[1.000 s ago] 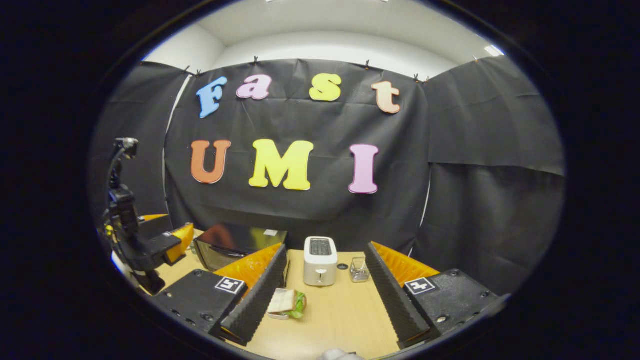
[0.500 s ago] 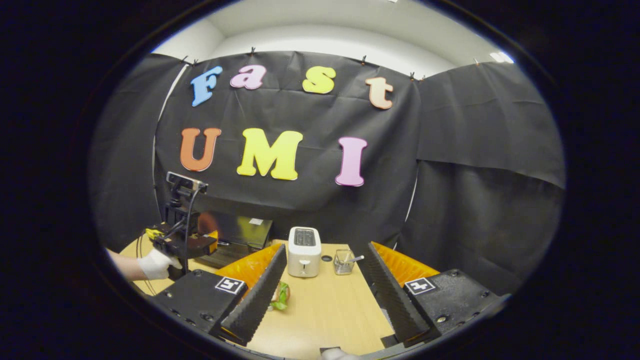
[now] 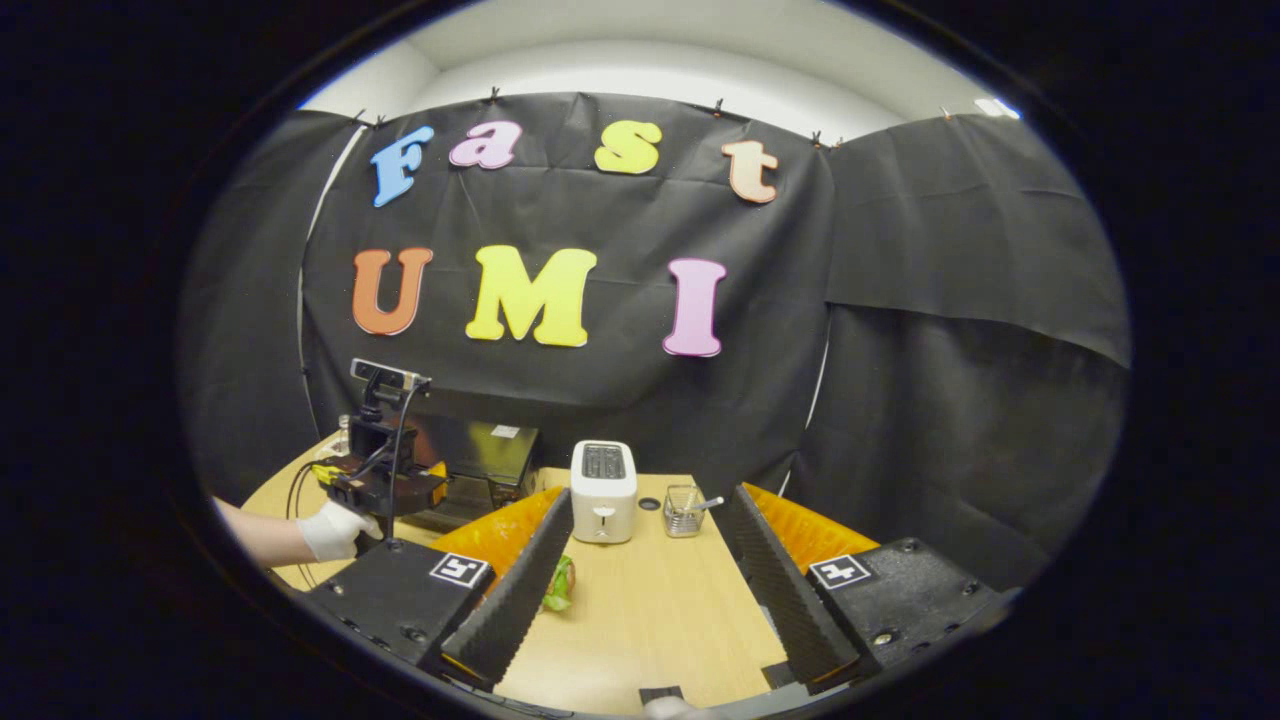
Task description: Open the electric oven with the left hand, put the food in, and close the electric oven.
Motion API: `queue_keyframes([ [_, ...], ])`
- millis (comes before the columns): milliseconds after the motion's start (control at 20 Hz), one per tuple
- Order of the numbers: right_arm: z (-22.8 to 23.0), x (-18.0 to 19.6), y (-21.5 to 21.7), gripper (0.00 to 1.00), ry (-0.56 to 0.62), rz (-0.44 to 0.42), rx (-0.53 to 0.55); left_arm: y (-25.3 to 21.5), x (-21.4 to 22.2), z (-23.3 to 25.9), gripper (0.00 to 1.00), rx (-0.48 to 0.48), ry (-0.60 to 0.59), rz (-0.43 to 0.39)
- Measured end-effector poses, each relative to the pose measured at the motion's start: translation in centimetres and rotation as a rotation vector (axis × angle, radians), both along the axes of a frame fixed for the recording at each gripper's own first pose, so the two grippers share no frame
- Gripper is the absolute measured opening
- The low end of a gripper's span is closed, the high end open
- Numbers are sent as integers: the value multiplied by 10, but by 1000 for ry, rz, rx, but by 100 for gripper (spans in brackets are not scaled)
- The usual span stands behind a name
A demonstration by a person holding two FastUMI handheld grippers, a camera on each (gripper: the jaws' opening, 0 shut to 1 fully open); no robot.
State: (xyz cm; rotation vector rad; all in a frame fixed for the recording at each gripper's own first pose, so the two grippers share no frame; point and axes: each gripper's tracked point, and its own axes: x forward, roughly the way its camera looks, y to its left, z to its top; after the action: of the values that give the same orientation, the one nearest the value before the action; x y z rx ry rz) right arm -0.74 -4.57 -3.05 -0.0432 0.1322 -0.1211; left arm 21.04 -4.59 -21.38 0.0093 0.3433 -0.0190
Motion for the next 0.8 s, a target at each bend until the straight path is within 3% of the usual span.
queue_keyframes([
  [450, -26, -4, 6, 96, 47, 30, 41, -4, -58, -17, 96, -4, 23, -34],
  [500, -27, -6, 10, 100, 49, 39, 46, -5, -68, -22, 95, -3, 32, -34],
  [800, -36, -19, 17, 100, 60, 62, 43, -8, -121, -65, 96, -8, 142, -35],
])
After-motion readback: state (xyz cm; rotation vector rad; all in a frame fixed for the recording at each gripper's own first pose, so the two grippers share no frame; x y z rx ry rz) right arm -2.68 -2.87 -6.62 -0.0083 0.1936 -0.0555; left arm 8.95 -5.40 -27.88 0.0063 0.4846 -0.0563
